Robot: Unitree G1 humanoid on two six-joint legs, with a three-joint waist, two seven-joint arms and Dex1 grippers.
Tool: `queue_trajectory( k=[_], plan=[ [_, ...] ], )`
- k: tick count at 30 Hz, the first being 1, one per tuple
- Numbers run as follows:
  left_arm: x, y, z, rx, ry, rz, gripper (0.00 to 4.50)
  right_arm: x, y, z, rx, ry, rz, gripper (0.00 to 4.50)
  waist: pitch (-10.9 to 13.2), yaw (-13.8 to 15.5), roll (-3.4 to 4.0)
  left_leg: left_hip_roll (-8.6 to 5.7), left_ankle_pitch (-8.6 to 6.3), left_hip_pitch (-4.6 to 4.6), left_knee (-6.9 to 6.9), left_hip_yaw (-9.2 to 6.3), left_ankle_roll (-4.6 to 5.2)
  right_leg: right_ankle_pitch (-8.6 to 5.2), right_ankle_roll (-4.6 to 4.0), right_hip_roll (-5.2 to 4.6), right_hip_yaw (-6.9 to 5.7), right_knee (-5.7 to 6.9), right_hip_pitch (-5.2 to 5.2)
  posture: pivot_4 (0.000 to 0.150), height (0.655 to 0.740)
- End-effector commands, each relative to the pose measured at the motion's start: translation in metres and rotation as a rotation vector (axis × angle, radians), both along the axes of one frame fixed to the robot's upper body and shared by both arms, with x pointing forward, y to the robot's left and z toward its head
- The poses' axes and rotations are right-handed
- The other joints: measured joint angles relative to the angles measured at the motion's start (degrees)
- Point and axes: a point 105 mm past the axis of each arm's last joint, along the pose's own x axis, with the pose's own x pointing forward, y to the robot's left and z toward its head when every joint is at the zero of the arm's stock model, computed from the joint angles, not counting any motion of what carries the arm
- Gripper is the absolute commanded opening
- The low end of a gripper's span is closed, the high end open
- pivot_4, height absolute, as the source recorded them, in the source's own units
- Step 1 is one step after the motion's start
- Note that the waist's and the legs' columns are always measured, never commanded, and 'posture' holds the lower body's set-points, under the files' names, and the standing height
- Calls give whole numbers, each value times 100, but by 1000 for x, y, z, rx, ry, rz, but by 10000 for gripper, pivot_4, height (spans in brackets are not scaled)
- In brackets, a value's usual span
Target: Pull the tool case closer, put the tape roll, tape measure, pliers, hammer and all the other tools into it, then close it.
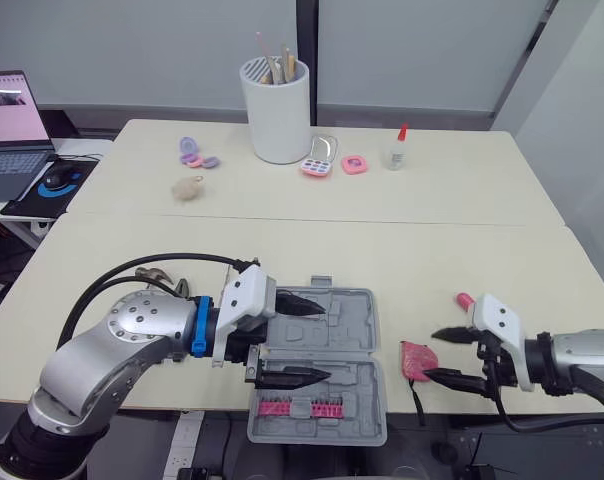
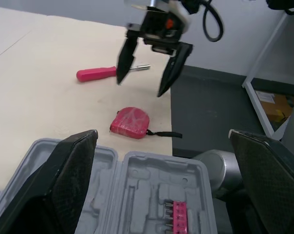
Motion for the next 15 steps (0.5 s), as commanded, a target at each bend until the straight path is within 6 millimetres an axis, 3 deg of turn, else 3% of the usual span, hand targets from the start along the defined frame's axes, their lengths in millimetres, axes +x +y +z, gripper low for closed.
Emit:
queue_trajectory(
  k=[1, 8, 15],
  plan=[
    [-9, -4, 0, 20, -81, -79, 45000, 2, -3, -12, -23, -139, 135, 44644, 0, 0, -1, -1, 0, -1, 0, 1, 0, 0, 0, 0, 0, -2, 1, 1500, 7400],
    [-12, -9, -5, 19, -140, -115, 45000, 5, -11, -45, -53, -196, 233, 44644, 1, 0, 1, 3, 0, 7, 2, 1, 0, 3, 1, 0, 1, 0, 9, 1500, 7400],
    [-10, -9, -9, 30, -190, -126, 45000, 12, -15, -65, -91, -193, 236, 44644, 0, -5, 3, 4, 0, 17, 2, -1, 0, 12, -14, 0, -1, -1, 21, 1500, 7400]
  ],
)
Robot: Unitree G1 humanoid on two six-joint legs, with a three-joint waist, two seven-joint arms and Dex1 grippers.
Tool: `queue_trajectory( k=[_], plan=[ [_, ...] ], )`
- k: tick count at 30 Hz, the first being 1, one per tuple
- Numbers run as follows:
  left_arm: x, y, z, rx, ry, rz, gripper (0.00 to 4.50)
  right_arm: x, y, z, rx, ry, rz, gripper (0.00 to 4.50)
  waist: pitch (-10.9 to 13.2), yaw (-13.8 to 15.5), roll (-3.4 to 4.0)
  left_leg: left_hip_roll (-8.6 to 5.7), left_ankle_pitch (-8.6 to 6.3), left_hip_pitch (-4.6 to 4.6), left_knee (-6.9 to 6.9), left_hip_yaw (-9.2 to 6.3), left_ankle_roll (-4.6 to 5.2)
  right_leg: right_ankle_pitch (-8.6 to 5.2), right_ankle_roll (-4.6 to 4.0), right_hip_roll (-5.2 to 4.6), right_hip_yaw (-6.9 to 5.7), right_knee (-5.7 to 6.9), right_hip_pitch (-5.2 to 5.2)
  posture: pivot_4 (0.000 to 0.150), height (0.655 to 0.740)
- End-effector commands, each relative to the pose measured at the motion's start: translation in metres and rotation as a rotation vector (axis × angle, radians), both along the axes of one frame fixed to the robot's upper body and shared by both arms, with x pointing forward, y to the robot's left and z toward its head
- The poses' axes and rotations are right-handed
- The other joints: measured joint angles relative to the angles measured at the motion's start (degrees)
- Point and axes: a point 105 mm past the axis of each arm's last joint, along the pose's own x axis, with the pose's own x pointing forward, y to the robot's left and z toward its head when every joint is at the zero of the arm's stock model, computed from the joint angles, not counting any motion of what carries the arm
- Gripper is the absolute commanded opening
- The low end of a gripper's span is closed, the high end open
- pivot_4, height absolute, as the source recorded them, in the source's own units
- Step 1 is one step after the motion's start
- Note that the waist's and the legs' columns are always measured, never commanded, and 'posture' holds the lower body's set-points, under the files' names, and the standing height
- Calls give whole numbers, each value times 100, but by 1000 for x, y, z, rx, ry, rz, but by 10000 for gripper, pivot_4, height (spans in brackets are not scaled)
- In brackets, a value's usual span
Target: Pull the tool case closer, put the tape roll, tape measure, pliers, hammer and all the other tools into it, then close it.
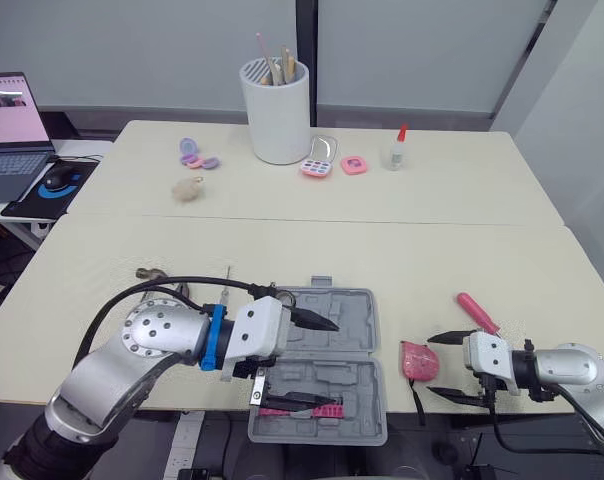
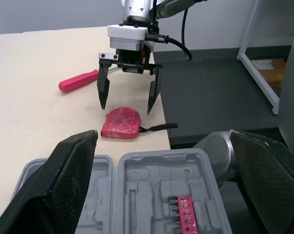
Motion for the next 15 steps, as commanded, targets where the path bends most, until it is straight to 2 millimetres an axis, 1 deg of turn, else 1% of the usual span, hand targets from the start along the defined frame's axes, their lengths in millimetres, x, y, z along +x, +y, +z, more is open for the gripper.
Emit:
queue_trajectory(
  k=[1, 5, 15],
  plan=[
    [-3, -3, 2, -14, -30, -28, 45000, 4, 4, -1, 6, -27, 21, 44644, 0, 2, 0, 1, 0, 0, 0, -1, 0, 0, -1, 0, 0, 0, 0, 1500, 7400],
    [-2, -4, 2, -25, -39, -25, 45000, 8, 6, -6, 15, -30, 2, 44644, 0, 5, 1, 2, 0, 1, 0, -2, 0, 1, -2, -1, -1, 0, 3, 1500, 7400],
    [0, -3, 3, -33, -28, -10, 45000, 12, 11, -12, 31, -27, -7, 44644, -1, 3, 3, 2, 0, 4, 0, -2, 0, 3, -6, -2, -1, 1, 5, 1500, 7400]
  ],
)
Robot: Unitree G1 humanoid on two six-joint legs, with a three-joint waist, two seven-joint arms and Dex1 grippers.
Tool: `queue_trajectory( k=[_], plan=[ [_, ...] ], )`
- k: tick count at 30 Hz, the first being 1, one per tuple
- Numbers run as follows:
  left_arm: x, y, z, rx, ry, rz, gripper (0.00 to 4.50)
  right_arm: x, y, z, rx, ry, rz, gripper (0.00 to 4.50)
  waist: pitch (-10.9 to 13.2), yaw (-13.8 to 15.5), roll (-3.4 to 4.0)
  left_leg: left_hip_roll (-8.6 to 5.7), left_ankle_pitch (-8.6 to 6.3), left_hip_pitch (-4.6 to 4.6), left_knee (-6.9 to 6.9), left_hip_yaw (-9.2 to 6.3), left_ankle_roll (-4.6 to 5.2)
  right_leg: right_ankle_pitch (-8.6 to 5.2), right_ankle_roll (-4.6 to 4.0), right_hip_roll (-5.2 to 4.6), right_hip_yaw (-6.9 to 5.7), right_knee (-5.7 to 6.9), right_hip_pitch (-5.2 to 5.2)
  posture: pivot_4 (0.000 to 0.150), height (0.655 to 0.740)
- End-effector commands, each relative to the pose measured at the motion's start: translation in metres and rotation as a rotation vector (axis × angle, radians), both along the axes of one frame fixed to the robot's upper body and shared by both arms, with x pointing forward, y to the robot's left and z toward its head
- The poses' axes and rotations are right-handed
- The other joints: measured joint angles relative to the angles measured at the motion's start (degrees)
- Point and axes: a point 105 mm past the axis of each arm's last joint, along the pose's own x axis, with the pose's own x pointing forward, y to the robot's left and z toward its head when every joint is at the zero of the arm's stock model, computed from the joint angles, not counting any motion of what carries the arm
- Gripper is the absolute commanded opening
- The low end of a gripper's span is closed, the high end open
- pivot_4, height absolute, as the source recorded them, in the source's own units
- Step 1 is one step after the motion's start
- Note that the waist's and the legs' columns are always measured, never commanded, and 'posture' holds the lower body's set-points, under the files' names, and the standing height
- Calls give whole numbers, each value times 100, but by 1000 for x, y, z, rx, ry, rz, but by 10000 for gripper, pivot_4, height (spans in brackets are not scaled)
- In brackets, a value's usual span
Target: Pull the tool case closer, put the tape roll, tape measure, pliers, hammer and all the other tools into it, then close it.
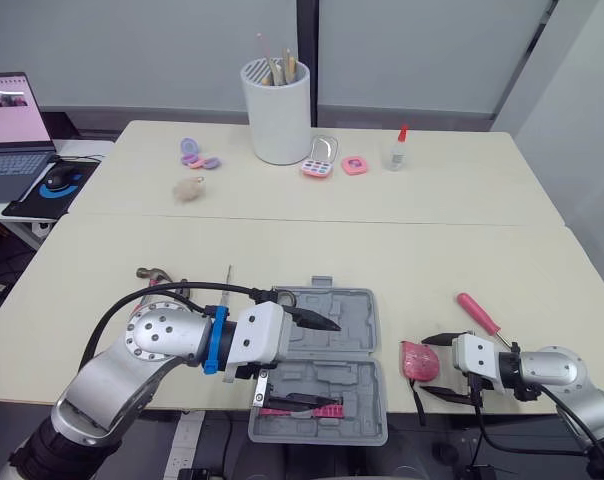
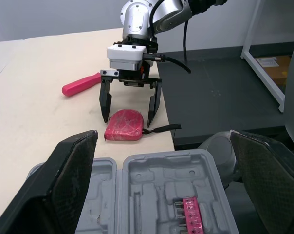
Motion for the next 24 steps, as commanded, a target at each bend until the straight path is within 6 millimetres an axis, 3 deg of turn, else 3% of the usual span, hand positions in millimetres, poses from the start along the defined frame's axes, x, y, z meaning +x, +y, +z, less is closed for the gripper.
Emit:
queue_trajectory(
  k=[1, 4, 10, 17, 24],
  plan=[
    [0, -1, 6, -19, -17, -13, 45000, 4, 4, 4, 16, -32, 14, 44644, 0, 1, 0, 0, 0, 0, 0, -1, 0, 0, 0, 0, -1, 0, 1, 1500, 7400],
    [0, -2, 5, -19, -17, -12, 45000, 5, 5, 4, 16, -40, 24, 44644, 0, 2, 0, 0, 0, 0, 0, -1, 0, 0, -1, -1, -1, -1, 1, 1500, 7400],
    [-1, -1, 3, -24, -9, -4, 45000, 6, 7, 8, 34, -46, 30, 31584, 0, 1, 0, 0, 0, 1, 0, -1, 0, 1, -2, -1, -1, 0, 2, 1500, 7400],
    [8, 6, 3, -63, -41, 58, 45000, 6, 3, 20, 8, -78, 53, 31586, -1, 2, 2, 2, 0, 2, 1, -1, 0, 3, -5, -3, 0, 0, 3, 1500, 7400],
    [25, 27, 9, -86, 29, 224, 45000, 23, 18, 60, -118, -81, 75, 31586, 2, -17, 8, 6, 0, 3, 1, -2, 0, 2, -4, -2, -1, 3, 3, 1500, 7400]
  ],
)
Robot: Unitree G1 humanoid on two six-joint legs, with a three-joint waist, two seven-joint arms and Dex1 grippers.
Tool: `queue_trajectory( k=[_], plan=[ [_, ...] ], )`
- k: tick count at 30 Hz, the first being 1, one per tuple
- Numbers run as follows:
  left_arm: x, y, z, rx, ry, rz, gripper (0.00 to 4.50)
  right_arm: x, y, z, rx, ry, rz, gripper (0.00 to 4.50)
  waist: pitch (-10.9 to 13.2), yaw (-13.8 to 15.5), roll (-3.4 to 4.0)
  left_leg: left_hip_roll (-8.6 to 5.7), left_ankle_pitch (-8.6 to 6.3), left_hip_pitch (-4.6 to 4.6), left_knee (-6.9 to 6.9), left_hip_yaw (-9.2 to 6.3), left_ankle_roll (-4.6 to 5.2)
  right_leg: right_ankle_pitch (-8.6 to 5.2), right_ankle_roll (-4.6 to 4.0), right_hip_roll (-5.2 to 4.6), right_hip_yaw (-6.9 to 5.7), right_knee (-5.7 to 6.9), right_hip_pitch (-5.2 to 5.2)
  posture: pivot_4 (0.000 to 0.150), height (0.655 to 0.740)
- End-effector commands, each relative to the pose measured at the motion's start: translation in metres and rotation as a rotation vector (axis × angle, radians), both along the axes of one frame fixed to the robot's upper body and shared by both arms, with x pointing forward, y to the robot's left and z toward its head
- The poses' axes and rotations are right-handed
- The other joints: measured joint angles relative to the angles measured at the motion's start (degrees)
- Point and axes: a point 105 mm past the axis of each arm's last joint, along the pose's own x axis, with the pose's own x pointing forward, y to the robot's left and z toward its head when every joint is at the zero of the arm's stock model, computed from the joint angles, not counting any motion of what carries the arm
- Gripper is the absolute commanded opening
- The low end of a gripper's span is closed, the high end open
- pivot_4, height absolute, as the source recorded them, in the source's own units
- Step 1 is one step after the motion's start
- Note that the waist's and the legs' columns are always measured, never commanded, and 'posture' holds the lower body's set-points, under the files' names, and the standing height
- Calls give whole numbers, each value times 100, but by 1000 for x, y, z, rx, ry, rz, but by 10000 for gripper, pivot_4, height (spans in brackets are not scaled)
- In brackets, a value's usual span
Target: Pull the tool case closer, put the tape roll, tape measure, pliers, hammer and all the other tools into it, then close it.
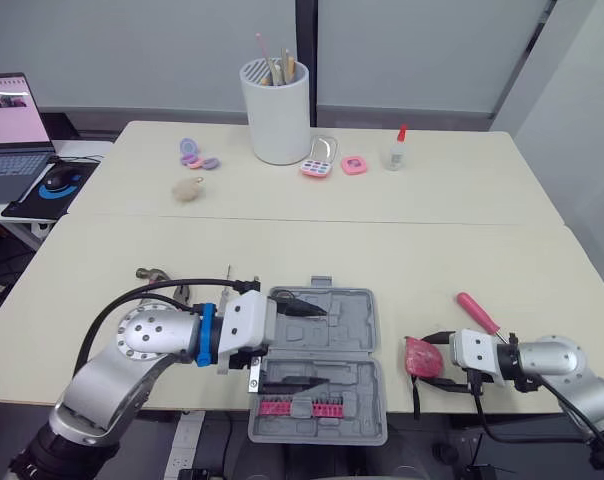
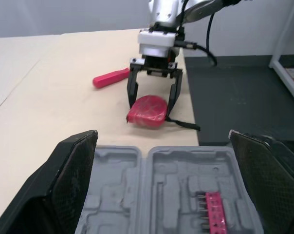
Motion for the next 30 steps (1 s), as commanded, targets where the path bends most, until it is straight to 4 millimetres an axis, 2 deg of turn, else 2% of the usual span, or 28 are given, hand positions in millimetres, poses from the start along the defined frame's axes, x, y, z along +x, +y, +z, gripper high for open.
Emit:
queue_trajectory(
  k=[1, 4, 7, 10, 16, 30],
  plan=[
    [7, 9, 12, -50, 32, 70, 45000, 16, 15, 31, -31, -43, -25, 31586, 0, 3, 0, 1, 0, 0, 0, -3, 0, -1, 1, 0, -3, 0, 0, 1500, 7400],
    [15, 15, 17, -66, 21, 120, 45000, 24, 35, 50, -36, -45, -20, 31586, 0, 7, 0, 1, 0, -1, 0, -6, 0, 0, 1, 0, -5, 0, 0, 1500, 7400],
    [18, 19, 18, -69, 12, 146, 45000, 26, 43, 51, -112, -51, 6, 31586, 0, 28, 0, -1, 0, -5, -1, -7, 0, 1, -1, -1, -7, -4, -1, 1500, 7400],
    [18, 23, 15, -56, 7, 153, 45000, 33, 65, 59, -125, -52, 18, 31586, 1, 32, 0, -7, 0, -10, 0, -3, 0, 1, -2, -9, -5, -5, -5, 1500, 7400],
    [17, 24, 11, -37, 9, 153, 45000, 43, 87, 47, -204, -61, 35, 31586, 1, 22, 0, -2, 0, -9, 0, -7, 0, 3, -2, -9, -8, -2, -8, 1500, 7400],
    [14, 30, 10, -9, -1, 166, 45000, 69, 115, 29, -252, -107, 58, 31586, 1, 17, 1, -2, 0, -14, -1, -3, 0, 4, -4, -9, -5, 3, -21, 1500, 7400]
  ],
)
